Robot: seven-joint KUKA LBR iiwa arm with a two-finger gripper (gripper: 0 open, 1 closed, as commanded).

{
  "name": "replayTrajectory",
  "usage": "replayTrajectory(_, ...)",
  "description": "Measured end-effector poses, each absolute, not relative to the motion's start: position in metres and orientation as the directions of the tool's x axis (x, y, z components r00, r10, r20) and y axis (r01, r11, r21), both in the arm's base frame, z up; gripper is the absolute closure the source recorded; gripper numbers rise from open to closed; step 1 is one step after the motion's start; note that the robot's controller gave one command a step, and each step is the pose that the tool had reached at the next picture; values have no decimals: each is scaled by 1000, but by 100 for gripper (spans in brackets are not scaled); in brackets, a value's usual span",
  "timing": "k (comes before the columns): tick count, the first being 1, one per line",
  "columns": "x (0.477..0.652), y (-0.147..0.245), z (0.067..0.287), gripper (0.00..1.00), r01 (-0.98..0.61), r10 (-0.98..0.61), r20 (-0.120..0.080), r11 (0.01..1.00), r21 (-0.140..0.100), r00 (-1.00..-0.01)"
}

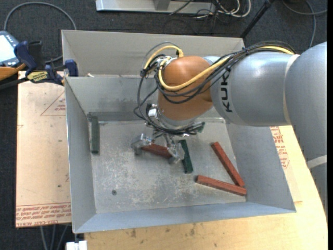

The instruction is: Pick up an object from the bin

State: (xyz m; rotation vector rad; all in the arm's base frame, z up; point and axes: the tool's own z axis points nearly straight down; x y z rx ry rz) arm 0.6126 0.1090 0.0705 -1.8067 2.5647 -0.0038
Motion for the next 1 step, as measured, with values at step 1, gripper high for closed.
replayTrajectory(1,640,62,101,0,-893,-893,-5,451,-4,-451)
